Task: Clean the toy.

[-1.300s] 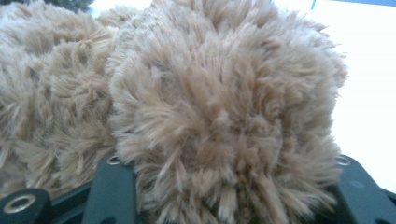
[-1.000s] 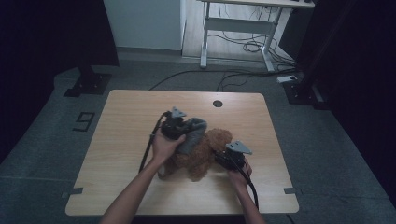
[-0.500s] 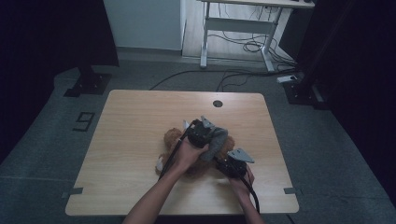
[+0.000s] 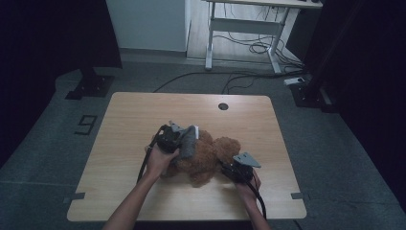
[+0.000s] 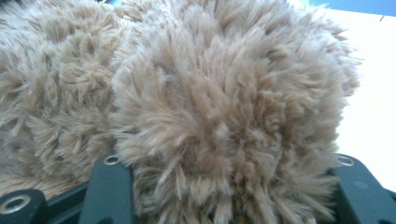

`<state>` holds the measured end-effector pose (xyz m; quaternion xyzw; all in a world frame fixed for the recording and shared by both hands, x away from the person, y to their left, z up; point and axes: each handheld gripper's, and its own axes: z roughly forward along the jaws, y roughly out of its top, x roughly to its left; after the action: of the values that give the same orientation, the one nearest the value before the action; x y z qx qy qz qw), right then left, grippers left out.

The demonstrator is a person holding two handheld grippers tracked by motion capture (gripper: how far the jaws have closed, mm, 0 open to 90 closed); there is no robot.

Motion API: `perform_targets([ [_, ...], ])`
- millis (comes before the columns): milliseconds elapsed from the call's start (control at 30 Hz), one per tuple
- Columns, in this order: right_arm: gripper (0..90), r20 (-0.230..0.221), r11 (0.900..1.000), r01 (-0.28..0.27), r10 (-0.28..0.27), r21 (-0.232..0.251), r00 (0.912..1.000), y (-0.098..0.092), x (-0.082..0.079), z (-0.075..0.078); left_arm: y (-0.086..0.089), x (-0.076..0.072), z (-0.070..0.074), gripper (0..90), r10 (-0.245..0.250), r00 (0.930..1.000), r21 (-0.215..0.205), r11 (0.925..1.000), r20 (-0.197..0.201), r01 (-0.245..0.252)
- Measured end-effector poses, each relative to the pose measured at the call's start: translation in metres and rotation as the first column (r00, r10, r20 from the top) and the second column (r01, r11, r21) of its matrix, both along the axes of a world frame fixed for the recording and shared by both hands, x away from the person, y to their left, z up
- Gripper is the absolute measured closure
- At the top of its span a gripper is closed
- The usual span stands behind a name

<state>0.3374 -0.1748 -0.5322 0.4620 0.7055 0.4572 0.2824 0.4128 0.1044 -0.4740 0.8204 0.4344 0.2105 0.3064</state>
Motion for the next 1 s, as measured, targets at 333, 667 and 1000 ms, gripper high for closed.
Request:
perform_targets([
  [333,44.0,0.009,1.000,0.014,-0.014,-0.004,0.9999,0.002,0.001,-0.001,0.045,0.000,-0.039,81.9,0.067,0.9917,-0.087,0.9933,-0.110,-0.076],
  [667,44.3,0.040,0.999,0.047,-0.046,-0.019,0.9982,0.010,0.029,-0.003,0.002,0.020,0.038,81.6,0.002,0.9978,-0.176,0.9844,0.066,0.010],
  [1000,42.4,0.033,1.000,0.004,-0.004,0.008,0.9994,0.002,0.028,-0.005,-0.033,0.025,0.010,81.9,-0.043,0.9988,-0.147,0.9881,0.024,0.046],
])
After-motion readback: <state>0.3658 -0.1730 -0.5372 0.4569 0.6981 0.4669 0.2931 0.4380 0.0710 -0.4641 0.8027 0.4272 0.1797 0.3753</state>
